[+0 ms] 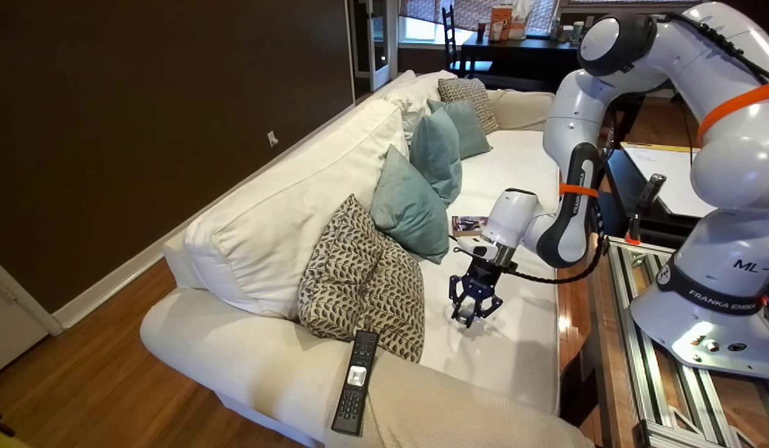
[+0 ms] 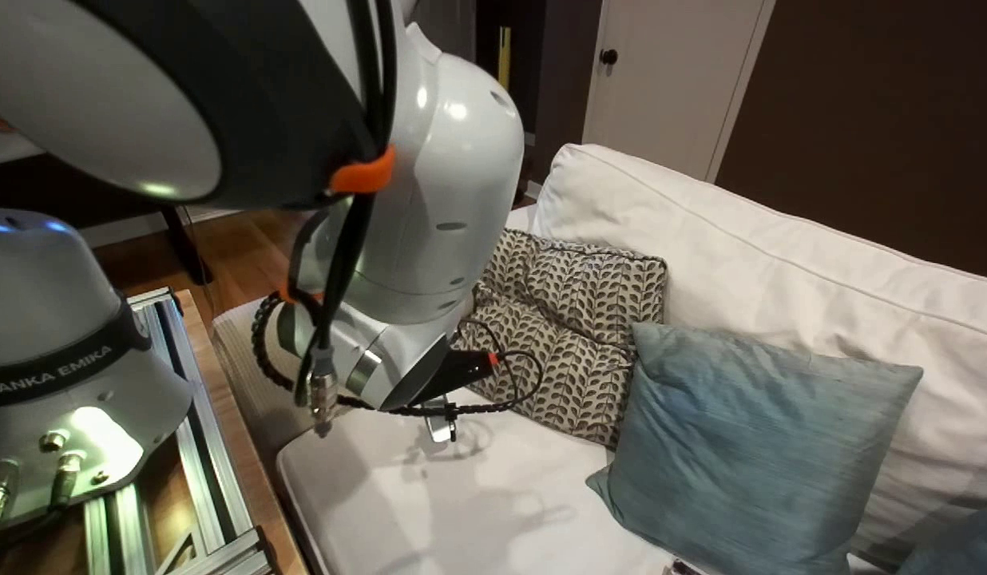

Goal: Flip the remote control over

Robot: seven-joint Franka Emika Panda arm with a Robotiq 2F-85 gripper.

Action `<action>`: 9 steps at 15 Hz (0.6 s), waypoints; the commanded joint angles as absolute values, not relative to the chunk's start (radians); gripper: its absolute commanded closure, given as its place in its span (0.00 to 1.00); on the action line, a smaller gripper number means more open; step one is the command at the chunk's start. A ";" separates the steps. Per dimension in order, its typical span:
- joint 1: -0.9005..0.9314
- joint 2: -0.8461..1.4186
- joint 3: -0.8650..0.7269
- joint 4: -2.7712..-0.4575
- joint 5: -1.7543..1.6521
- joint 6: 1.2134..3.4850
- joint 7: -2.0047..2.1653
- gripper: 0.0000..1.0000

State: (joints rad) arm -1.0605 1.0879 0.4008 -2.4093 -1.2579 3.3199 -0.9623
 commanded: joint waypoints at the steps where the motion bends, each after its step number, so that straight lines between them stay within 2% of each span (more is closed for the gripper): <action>1: -1.065 1.092 0.403 -2.409 -1.258 3.320 -0.966 0.60; 9: -1.064 1.094 0.409 -2.409 -1.258 3.320 -0.967 0.60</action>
